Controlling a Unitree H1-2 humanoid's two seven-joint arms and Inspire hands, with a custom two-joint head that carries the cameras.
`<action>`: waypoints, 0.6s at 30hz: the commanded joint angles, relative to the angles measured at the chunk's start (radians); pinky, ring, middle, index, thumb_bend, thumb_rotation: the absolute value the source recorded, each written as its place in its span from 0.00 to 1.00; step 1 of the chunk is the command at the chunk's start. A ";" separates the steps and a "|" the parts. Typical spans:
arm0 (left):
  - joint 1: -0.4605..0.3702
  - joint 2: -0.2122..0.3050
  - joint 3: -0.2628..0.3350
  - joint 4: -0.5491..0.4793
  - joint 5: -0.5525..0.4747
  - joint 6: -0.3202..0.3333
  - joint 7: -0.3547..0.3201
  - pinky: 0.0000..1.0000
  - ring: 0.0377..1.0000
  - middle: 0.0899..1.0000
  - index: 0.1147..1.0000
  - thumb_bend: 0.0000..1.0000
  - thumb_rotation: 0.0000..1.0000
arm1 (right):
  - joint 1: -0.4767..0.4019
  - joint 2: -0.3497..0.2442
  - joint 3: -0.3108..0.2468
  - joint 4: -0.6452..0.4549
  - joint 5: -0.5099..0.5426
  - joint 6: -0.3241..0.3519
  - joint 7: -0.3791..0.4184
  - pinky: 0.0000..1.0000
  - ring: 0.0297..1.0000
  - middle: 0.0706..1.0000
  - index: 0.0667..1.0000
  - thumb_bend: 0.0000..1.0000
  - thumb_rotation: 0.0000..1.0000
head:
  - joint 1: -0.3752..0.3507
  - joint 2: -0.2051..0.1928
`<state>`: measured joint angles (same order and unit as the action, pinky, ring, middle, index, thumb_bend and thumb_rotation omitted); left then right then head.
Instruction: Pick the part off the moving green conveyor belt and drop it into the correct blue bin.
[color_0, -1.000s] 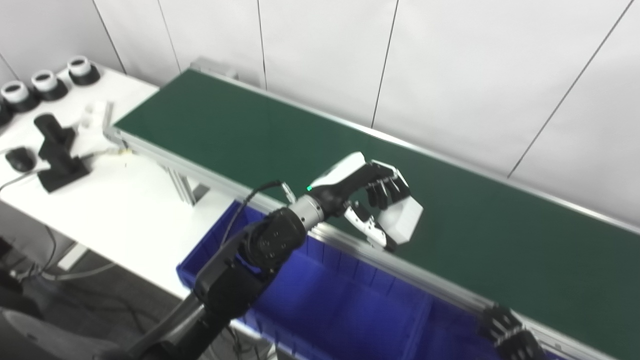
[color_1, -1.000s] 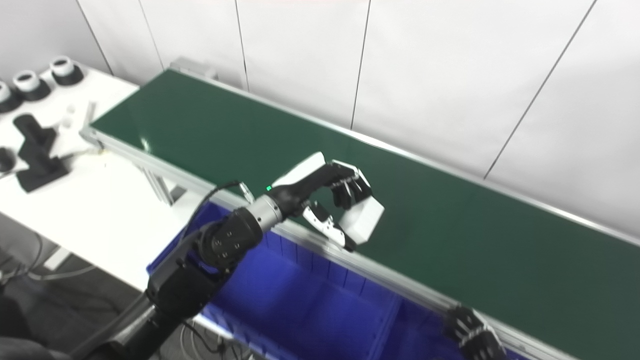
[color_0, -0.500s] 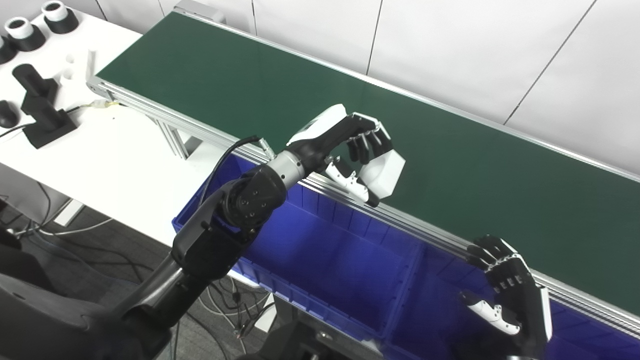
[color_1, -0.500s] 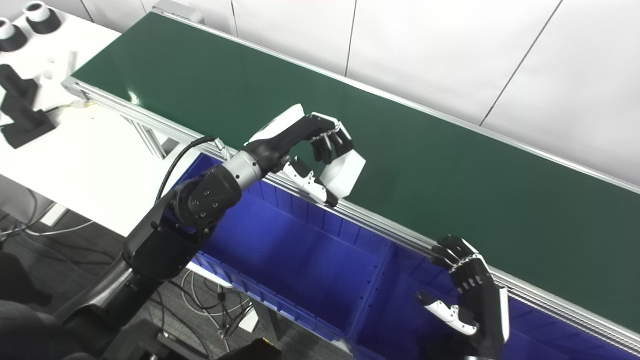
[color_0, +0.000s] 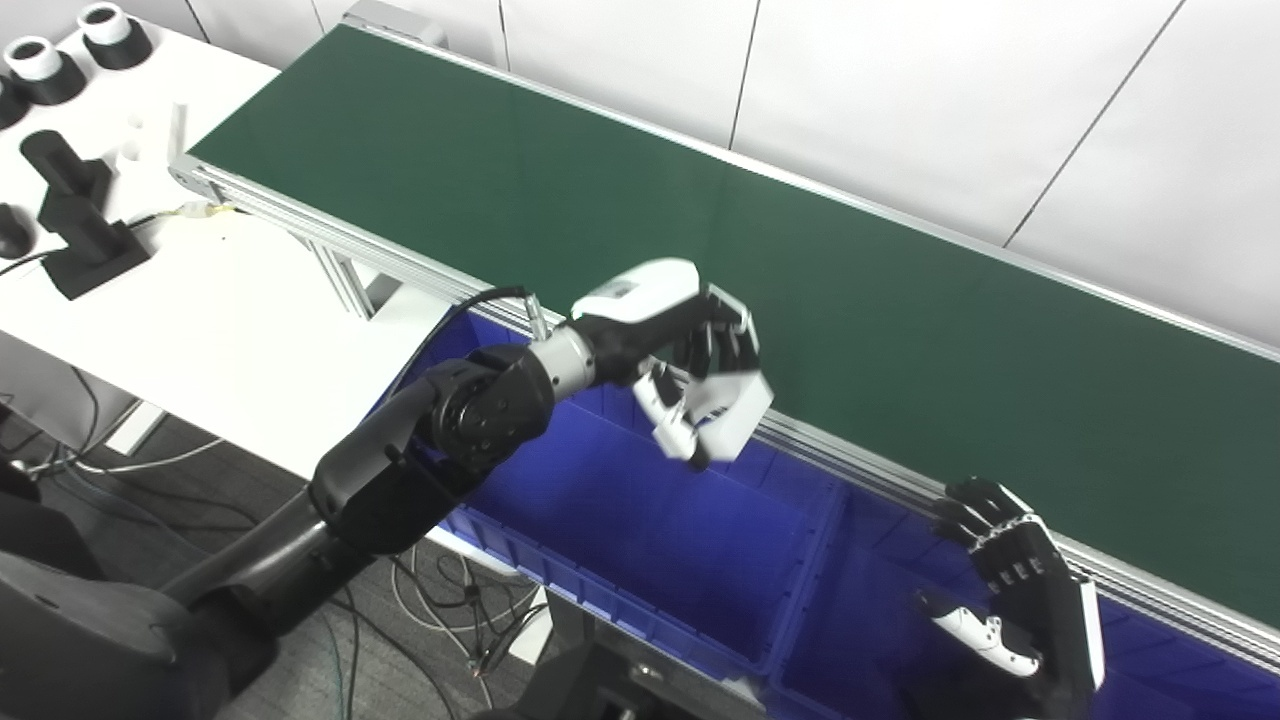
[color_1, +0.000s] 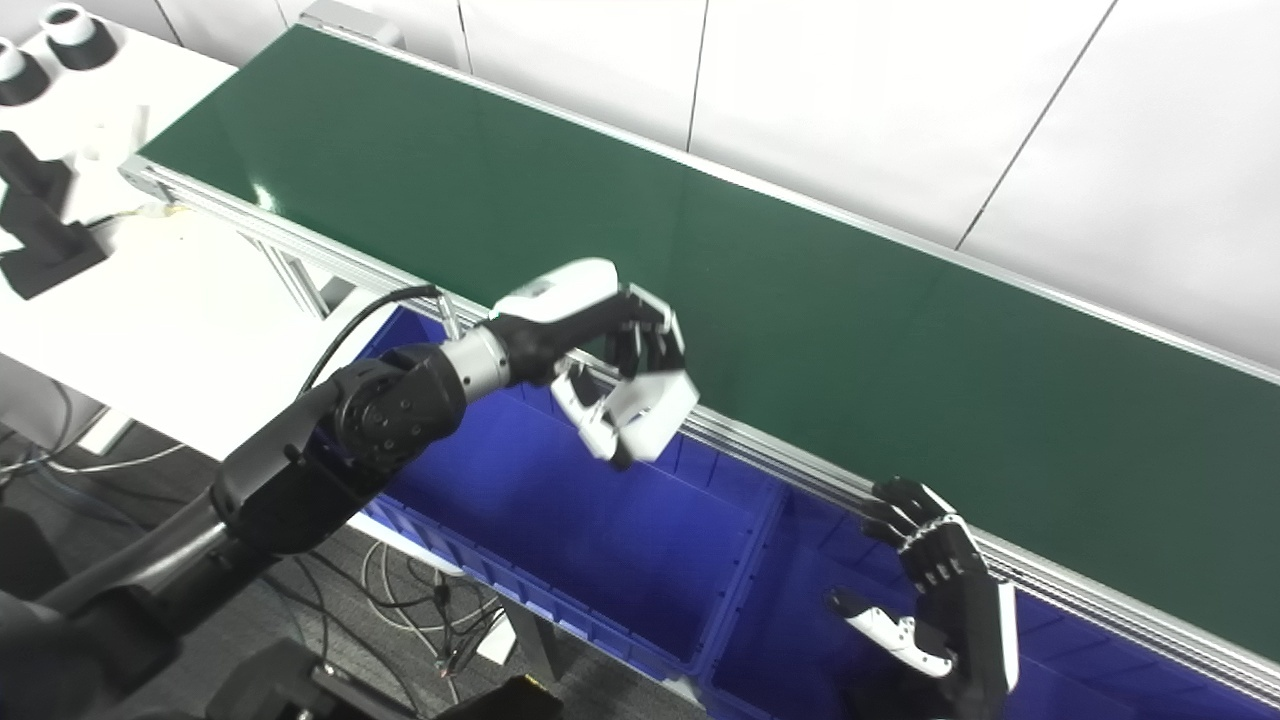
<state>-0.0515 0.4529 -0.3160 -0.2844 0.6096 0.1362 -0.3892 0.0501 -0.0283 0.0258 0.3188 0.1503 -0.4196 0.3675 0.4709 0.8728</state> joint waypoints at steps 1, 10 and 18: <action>-0.037 0.027 -0.017 -0.010 0.041 -0.018 -0.029 0.38 0.41 0.48 0.41 0.50 0.00 | -0.016 -0.004 0.004 -0.016 0.016 -0.034 -0.003 0.67 0.71 0.72 0.71 0.98 0.23 | -0.001 0.001; -0.028 0.021 -0.074 0.025 0.166 -0.004 -0.086 0.39 0.43 0.49 0.38 0.50 0.00 | -0.019 -0.007 0.007 -0.007 0.022 -0.044 -0.006 0.66 0.70 0.72 0.71 0.99 0.24 | -0.002 -0.003; 0.032 -0.034 -0.127 0.138 0.345 -0.042 0.100 0.36 0.40 0.49 0.41 0.50 0.00 | -0.014 -0.008 0.012 -0.012 0.018 -0.044 -0.012 0.65 0.70 0.71 0.71 0.99 0.24 | -0.004 -0.005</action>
<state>-0.0209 0.4193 -0.4453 -0.1417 0.9294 0.1228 -0.3463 0.0488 -0.0350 0.0339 0.3255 0.1624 -0.4199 0.3545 0.4678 0.8667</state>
